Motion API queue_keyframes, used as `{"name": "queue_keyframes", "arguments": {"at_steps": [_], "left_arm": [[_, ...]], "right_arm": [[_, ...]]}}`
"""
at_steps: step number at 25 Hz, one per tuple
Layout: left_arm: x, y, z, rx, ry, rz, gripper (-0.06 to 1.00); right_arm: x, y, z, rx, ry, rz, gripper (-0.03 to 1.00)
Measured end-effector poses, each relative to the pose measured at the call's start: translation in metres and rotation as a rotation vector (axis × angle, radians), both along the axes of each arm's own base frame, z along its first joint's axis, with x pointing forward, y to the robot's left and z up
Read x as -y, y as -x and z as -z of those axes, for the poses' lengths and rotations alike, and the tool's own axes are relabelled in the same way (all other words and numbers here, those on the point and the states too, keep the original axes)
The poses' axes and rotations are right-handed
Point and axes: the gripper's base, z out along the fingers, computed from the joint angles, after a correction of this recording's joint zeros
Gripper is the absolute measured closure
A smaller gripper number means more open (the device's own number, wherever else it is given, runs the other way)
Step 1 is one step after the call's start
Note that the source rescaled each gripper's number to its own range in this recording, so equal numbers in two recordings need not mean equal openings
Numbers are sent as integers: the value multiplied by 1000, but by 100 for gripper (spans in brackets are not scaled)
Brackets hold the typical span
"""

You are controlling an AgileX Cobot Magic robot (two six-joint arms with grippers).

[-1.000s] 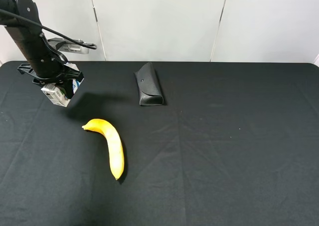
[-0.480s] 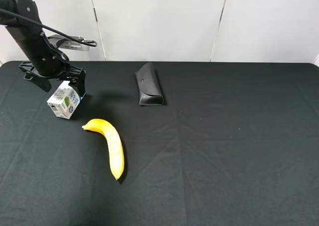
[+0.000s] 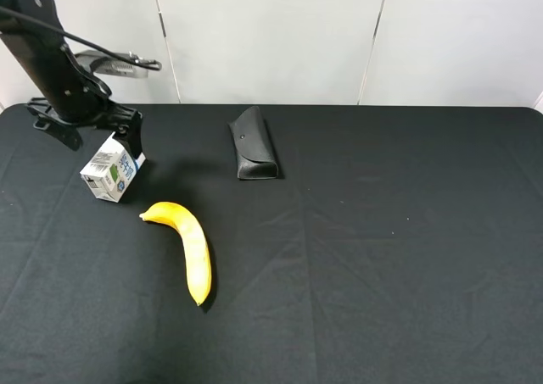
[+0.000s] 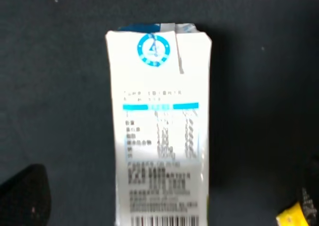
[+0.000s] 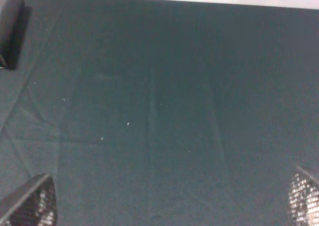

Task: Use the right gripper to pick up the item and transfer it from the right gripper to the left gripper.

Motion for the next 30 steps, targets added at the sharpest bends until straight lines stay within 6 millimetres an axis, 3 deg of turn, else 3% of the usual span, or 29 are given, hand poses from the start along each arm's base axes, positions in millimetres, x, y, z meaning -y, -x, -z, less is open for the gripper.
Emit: {"name": "queue_keyframes", "arguments": {"at_steps": [13,19,30], "left_arm": [[-7,50,-117,240,36,3,-6],[-13,91,-164,314,48,6,-6],[-26,174,-224,438,71,2,-6]], "right_arm": [[0,0,0,0,0,0,-3],[0,0,0,0,0,0,-3],[0,0,0,0,0,0,-3]]}}
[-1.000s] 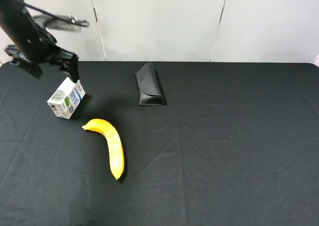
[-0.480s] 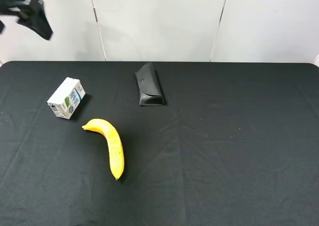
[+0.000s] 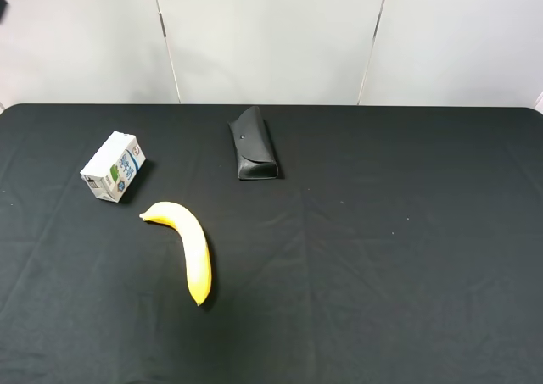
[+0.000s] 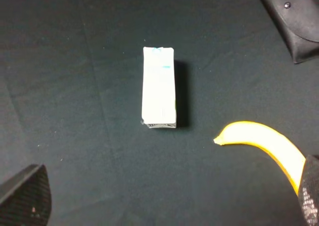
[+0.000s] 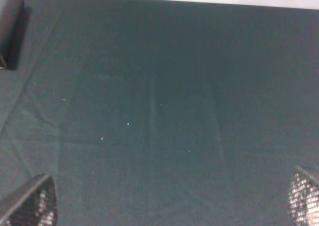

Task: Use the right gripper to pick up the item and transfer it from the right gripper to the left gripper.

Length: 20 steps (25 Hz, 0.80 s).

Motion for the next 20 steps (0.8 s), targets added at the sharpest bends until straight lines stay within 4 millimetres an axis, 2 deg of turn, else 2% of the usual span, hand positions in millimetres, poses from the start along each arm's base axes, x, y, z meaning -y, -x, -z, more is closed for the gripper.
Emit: {"name": "queue_keyframes", "arguments": {"at_steps": [7,10,13,20], "left_arm": [[-7,49,-18,52,8,2,-6],[-10,70,-13,76,15,-3,-6],[-14,93,2,75,31,-24,-6],[-22,149,58,71,72,-75,-6]], "right_arm": [[0,0,0,0,0,0,-3],[0,0,0,0,0,0,-3],[0,0,0,0,0,0,-3],[0,0,0,0,0,0,-3]]}}
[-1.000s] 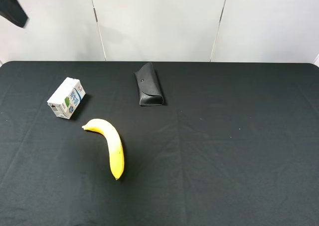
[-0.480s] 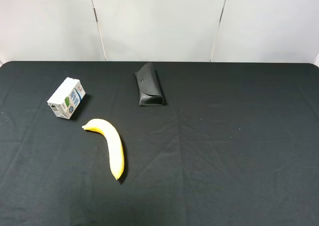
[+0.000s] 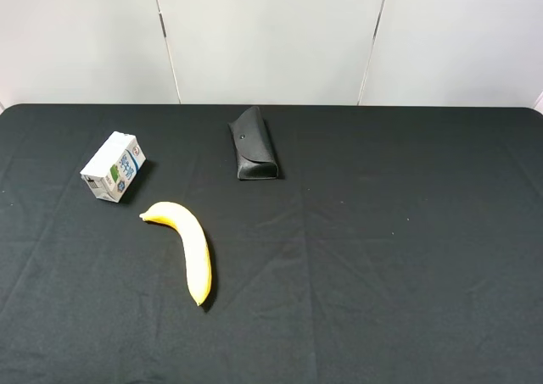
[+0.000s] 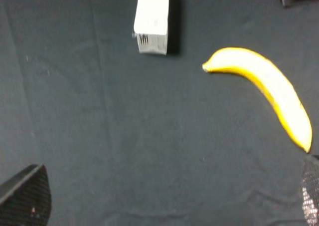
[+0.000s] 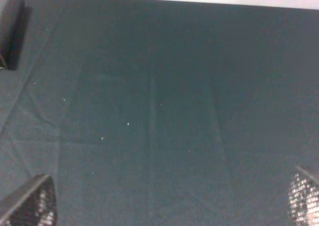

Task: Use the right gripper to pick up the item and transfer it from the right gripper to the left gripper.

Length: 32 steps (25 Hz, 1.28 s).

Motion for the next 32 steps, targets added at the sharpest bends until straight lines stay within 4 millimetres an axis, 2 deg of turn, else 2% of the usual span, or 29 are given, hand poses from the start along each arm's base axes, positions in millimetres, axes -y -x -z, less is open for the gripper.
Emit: {"name": "queue_keyframes", "arguments": {"at_steps": [5,9,12,17,24,32], "left_arm": [[-6,38,36,78,18,-6,-6],[-9,61,60,163,31,-7,-6],[-11,71,71,214,39,-7,-6],[-10,67,85,174,31,-8,-6],[-11,58,88,228,21,-21,-6],[-11,57,89,234,17,-23,-6]], "right_arm": [[0,0,0,0,0,0,-3],[0,0,0,0,0,0,-3],[0,0,0,0,0,0,-3],[0,0,0,0,0,0,-3],[0,0,0,0,0,0,-3],[0,0,0,0,0,0,-3]]}}
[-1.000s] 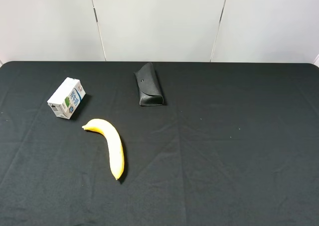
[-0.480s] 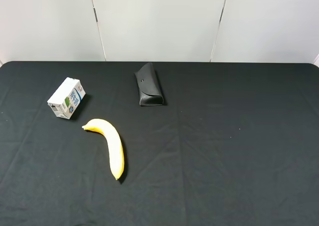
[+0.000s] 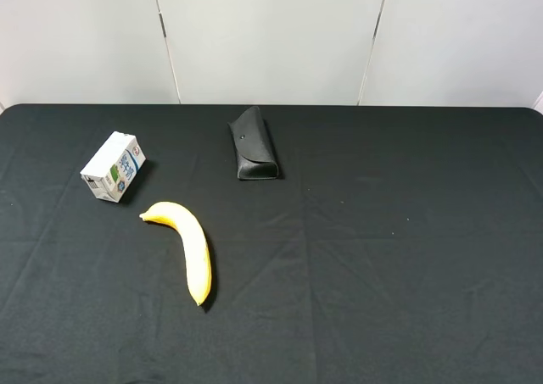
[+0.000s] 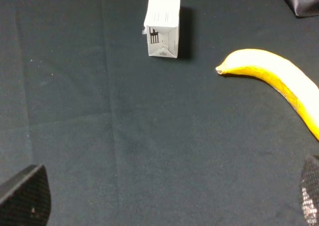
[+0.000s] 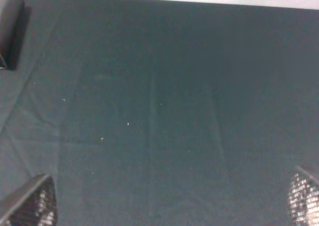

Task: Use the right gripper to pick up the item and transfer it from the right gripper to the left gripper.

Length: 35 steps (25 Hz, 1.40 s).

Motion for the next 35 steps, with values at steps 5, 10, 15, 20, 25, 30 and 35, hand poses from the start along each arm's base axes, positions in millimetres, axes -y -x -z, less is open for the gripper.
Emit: {"name": "queue_keyframes", "arguments": {"at_steps": [5,10,15,20,25,30,35], "left_arm": [[0,0,0,0,0,-1,-5],[1,0,0,0,0,-81,-5],[2,0,0,0,0,-167,-5],[2,0,0,0,0,-170,-5],[2,0,0,0,0,-170,-5],[2,0,0,0,0,-170,-5],[2,0,0,0,0,-170,-5]], "right_arm": [[0,0,0,0,0,55,-3],[0,0,0,0,0,132,-3],[0,0,0,0,0,142,-3],[0,0,0,0,0,142,-3],[0,0,0,0,0,142,-3],[0,0,0,0,0,142,-3],[0,0,0,0,0,142,-3]]}}
